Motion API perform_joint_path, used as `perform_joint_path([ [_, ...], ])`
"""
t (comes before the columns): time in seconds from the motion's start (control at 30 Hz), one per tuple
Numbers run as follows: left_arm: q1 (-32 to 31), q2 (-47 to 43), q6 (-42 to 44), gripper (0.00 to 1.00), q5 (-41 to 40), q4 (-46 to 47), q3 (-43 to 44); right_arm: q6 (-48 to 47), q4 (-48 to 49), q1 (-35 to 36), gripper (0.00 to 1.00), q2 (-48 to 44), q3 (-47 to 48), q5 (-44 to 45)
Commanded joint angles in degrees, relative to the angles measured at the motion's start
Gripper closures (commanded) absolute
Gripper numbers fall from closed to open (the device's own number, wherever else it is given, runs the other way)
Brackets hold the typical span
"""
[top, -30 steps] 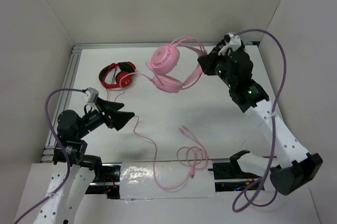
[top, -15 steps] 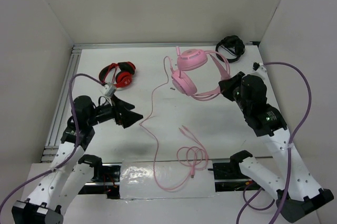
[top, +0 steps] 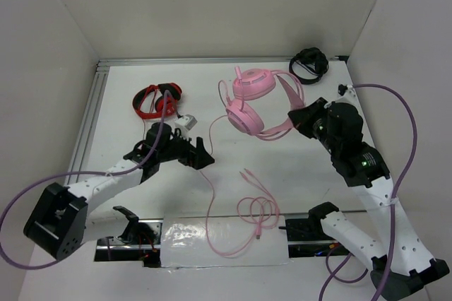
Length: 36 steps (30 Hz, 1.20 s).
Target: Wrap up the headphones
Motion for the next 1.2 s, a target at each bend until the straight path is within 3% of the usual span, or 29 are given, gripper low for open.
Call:
perform_joint_path([
  [0.0, -3.9, 2.95, 0.26, 0.01, -7.65, 10.29, 3.99, 3.62, 5.01, -0.16, 1.0, -0.28, 4.74, -3.64],
  [0.07, -6.28, 5.75, 0.26, 0.01, -10.38, 13.62, 4.26, 4.24, 5.89, -0.25, 1.0, -0.46, 4.83, -5.66],
  [0.1, -7.24, 6.9, 0.17, 0.01, -16.75, 13.56, 5.3, 4.33, 6.06, -0.34, 1.0, -0.28, 5.62, -6.27],
  [0.2, -8.92, 10.42, -1.76, 0.01, -24.01, 13.38, 7.86, 3.9, 5.63, -0.43, 1.0, 0.24, 8.16, -9.96],
  [0.4, -9.53, 12.62, 1.48, 0.04, -24.56, 18.46, 7.86, 2.75, 3.43, -0.69, 1.0, 0.42, 11.78, -13.92],
  [0.43, -9.8, 12.8, 1.84, 0.14, -23.68, 19.35, 7.69, 2.84, 3.6, -0.69, 1.0, 0.25, 11.69, -14.01],
  [0.5, -11.2, 13.32, 2.97, 0.24, -22.71, 21.02, 7.69, 3.54, 4.31, -0.87, 1.0, 0.24, 11.51, -14.28],
  [0.53, -11.9, 13.94, 3.24, 0.36, -22.79, 20.94, 7.95, 3.98, 4.57, -1.04, 1.0, 0.51, 11.69, -14.19],
  [0.6, -14.09, 14.73, 3.59, 0.46, -22.79, 20.07, 8.74, 6.77, 5.71, -1.3, 1.0, 0.68, 11.08, -12.96],
  [0.63, -14.89, 15.43, 4.03, 0.68, -22.62, 20.24, 8.83, 8.27, 7.54, -1.48, 1.0, 0.42, 10.47, -12.44],
  [0.73, -18.49, 16.31, 1.15, 1.0, -25.24, 17.62, 9.53, 13.99, 13.26, -2.44, 1.0, 0.24, 7.3, -11.55],
  [0.83, -21.13, 15.79, -1.85, 1.0, -27.45, 10.87, 11.81, 18.04, 14.51, -2.89, 1.0, 2.17, 6.94, -7.61],
  [1.03, -25.18, 9.65, -8.43, 1.0, -30.87, -2.31, 11.46, 21.55, 7.31, -3.24, 1.0, 7.36, 8.97, 15.76],
  [1.17, -25.79, 4.9, -12.75, 1.0, -32.11, -13.93, 12.96, 23.4, 4.92, -5.26, 1.0, 9.56, 7.13, 17.89],
])
